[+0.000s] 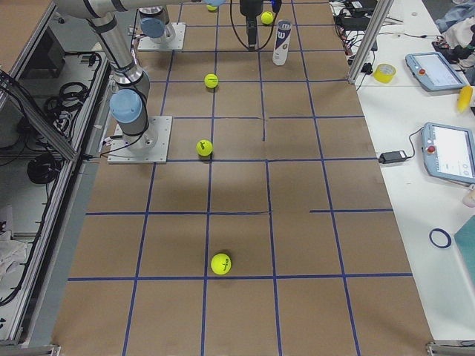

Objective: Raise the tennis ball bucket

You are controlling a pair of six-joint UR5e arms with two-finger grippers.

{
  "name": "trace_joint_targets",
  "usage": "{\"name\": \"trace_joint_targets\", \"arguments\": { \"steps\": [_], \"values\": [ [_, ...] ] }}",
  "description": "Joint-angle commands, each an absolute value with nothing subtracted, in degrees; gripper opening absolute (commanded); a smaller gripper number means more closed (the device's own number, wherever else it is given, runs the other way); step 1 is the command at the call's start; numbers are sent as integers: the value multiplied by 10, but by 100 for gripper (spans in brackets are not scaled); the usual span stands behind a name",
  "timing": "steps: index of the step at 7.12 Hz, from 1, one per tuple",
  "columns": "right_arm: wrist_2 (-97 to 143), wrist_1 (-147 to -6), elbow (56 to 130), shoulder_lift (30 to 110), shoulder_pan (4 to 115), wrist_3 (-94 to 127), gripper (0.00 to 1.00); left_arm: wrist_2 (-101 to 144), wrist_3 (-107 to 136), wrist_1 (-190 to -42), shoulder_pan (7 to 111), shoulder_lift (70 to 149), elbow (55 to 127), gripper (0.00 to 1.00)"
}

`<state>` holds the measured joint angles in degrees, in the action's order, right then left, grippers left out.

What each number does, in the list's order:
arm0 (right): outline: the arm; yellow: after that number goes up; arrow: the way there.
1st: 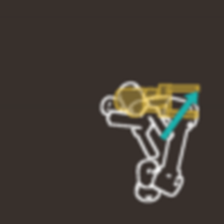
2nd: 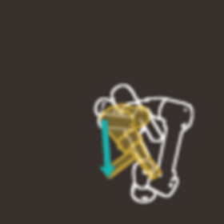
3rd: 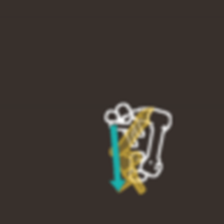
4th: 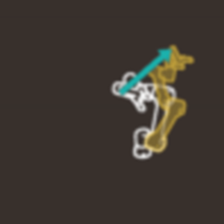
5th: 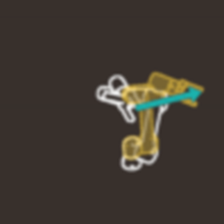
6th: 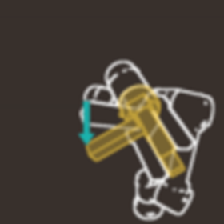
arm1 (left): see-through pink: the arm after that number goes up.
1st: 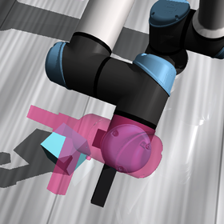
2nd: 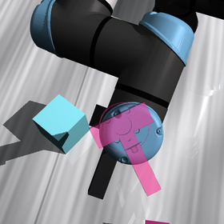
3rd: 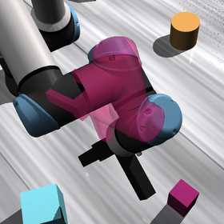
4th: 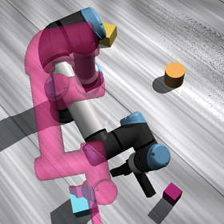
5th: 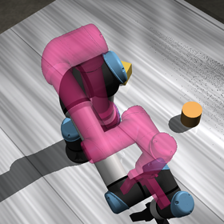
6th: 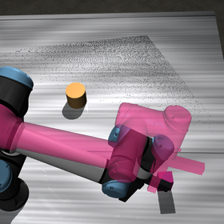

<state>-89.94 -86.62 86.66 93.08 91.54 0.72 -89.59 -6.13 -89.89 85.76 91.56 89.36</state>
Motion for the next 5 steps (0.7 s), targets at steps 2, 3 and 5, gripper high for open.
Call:
{"name": "trace_joint_targets", "arguments": {
  "steps": [2, 3, 5],
  "values": [
    [-899, -867, 867, 931, 916, 7, 100, -891, -52, -899, 843, 861, 952, 100],
    [-900, -867, 867, 931, 916, 6, 100, -892, -51, -903, 843, 856, 953, 100],
    [-899, -867, 867, 931, 916, 6, 100, -898, -53, -911, 843, 845, 953, 100]
  ]
}}
